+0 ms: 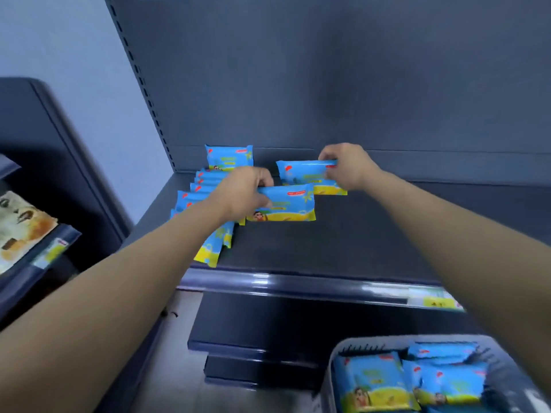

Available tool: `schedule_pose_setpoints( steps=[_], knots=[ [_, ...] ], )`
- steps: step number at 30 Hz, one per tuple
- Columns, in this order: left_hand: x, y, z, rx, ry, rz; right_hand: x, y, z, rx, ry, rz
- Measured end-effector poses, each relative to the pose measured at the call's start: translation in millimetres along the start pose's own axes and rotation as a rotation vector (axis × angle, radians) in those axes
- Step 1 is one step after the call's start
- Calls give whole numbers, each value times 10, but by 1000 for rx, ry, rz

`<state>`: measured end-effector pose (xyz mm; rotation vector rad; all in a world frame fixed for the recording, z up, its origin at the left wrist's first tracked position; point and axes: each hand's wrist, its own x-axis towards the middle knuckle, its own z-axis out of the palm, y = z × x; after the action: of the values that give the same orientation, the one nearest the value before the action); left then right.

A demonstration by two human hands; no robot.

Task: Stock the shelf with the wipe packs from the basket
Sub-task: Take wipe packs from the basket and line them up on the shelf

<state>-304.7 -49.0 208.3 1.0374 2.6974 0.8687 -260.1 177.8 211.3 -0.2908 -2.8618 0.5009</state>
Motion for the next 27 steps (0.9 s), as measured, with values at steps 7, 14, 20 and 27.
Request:
schedule_pose_setpoints(
  steps=[7, 14, 20, 27],
  knots=[
    [542, -354, -48, -5, -147, 147, 546, -150, 175, -26, -37, 144],
    [925, -512, 65, 49, -130, 223, 811, -154, 340, -66, -87, 169],
    [1116, -663, 125, 85, -130, 190, 1053, -78, 468, 9, -145, 150],
    [1417, -747, 231, 149, -57, 134, 1316, 117, 620, 66, -100, 164]
  ],
)
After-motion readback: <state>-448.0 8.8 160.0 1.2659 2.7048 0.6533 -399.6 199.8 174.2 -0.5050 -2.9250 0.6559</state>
